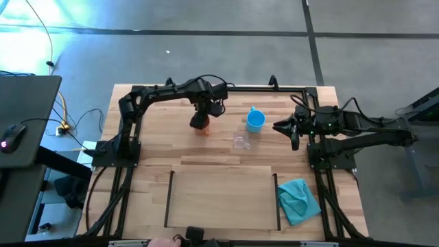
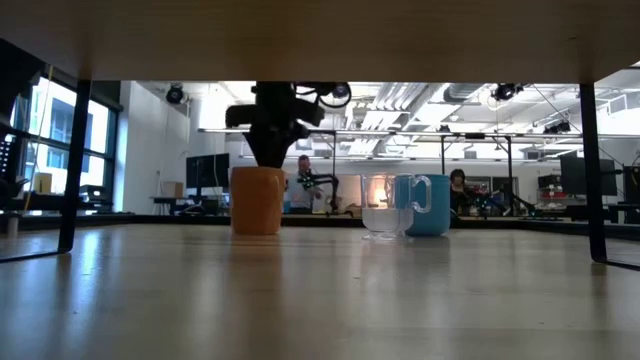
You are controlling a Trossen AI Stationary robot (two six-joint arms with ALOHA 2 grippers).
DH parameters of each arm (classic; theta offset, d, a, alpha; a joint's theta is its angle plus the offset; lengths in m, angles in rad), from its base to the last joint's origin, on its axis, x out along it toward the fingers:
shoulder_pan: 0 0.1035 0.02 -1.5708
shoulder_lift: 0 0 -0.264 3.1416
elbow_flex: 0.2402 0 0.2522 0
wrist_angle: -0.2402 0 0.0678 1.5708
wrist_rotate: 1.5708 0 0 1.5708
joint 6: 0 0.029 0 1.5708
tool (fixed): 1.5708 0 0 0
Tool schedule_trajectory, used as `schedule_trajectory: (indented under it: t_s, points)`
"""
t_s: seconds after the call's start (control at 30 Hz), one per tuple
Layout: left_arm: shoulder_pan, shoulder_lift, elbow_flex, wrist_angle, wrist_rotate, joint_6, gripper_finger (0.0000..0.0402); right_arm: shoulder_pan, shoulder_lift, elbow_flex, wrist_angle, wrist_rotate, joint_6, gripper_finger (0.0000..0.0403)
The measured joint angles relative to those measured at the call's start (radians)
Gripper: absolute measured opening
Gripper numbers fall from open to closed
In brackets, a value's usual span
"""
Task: Stack small to large cups/mugs on shelf
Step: Put the orange mug on the shelf
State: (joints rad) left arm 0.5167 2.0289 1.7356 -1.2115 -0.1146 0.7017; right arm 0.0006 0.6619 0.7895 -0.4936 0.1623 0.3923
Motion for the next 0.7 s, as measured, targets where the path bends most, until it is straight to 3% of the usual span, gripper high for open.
schedule_trajectory:
  t_s: [0.17, 0.3, 0.5, 0.7]
  points:
    - [0.001, -0.001, 0.091, -0.041, 0.003, -0.076, 0.0141, 0.0, 0.0, 0.0, -0.005, 0.0, -0.009, 0.0067]
    - [0.001, -0.002, 0.198, -0.084, 0.072, -0.224, 0.0142, 0.0, 0.0, 0.0, -0.009, 0.0, -0.017, 0.0067]
    - [-0.008, -0.003, 0.338, -0.166, 0.107, -0.695, 0.0143, 0.0, 0.0, 0.0, -0.05, 0.0, -0.031, 0.0067]
    - [-0.088, -0.004, 0.369, -0.227, 0.097, -1.053, 0.0143, 0.0, 0.0, 0.0, -0.075, -0.001, -0.034, 0.0067]
